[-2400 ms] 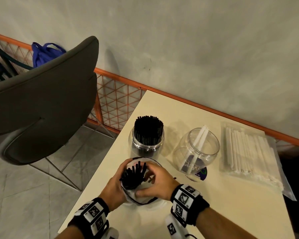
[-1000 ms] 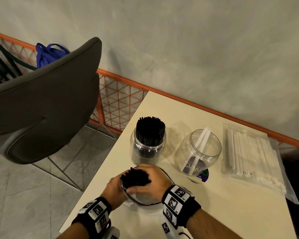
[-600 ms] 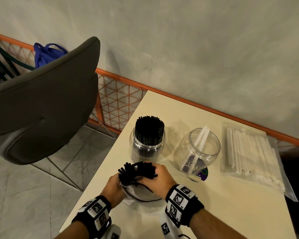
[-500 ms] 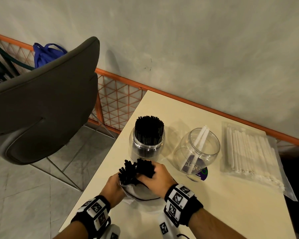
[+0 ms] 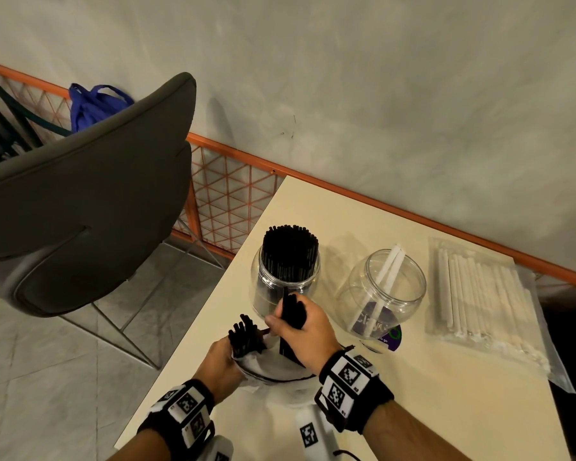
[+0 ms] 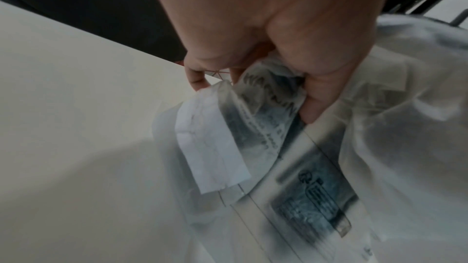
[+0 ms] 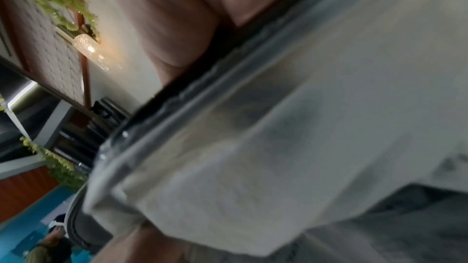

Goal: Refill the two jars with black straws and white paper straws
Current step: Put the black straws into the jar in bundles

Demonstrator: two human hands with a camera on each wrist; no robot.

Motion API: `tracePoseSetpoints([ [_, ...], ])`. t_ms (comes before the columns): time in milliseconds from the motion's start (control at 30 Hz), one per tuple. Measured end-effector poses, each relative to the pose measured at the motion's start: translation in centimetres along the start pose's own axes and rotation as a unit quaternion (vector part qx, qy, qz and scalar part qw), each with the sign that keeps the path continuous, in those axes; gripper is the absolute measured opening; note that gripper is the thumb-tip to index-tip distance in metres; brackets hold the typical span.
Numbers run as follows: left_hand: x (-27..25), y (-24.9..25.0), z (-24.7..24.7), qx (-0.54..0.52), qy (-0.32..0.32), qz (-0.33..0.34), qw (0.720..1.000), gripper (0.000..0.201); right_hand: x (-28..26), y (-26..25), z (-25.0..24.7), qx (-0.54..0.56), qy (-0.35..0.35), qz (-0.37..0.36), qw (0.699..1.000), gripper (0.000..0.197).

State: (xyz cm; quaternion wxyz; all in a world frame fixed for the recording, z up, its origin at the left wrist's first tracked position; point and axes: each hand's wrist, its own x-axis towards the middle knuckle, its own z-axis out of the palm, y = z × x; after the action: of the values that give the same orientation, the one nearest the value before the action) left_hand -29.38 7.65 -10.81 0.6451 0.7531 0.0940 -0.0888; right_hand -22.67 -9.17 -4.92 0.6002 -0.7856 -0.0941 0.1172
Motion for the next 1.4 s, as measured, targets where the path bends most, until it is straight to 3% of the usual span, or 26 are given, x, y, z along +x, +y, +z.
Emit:
tracePoseSetpoints([
  [267,0.4,0.4,-0.2,0.067,-0.019,-0.010,0.998,0.029,0.8,-6.0,-2.8,0.135,0.049,-0.071,0.987,0.021],
  [367,0.3,0.4,-0.5,0.102,-0.026,-0.018,0.994,0.038,0.6,-6.0,-3.3,0.133,0.039,-0.093,0.986,0.024],
  [500,0.6,-0.4,-0.4,0.088,-0.002,-0.021,0.996,0.033,-1.3,-2.0,-1.8,0.058,-0.004,-0.038,0.998,0.023],
  [633,0.7,-0.7,-0.1,0.075,0.008,-0.015,0.997,0.043,-1.9,1.1,-1.1,0.018,0.011,0.015,1.000,0.020],
  [967,0.8,-0.8,0.2,0.073,0.010,0.006,0.997,0.047,-1.6,1.2,-0.6,0.052,0.023,0.014,0.998,0.023],
  [1100,1.1,-1.4,-0.1,0.036,0.009,-0.023,0.999,0.031,-0.5,-2.6,-1.3,0.061,0.061,-0.013,0.996,0.032],
  [1300,1.0,-1.2,-0.1,0.016,0.002,-0.016,1.000,0.035,3.3,-12.8,-5.8,0.078,0.108,-0.129,0.983,0.032],
  [1400,0.8,-0.4,0.0,0.018,0.011,-0.005,1.000,0.029,5.9,-14.3,-6.7,0.098,0.113,-0.130,0.980,0.033],
])
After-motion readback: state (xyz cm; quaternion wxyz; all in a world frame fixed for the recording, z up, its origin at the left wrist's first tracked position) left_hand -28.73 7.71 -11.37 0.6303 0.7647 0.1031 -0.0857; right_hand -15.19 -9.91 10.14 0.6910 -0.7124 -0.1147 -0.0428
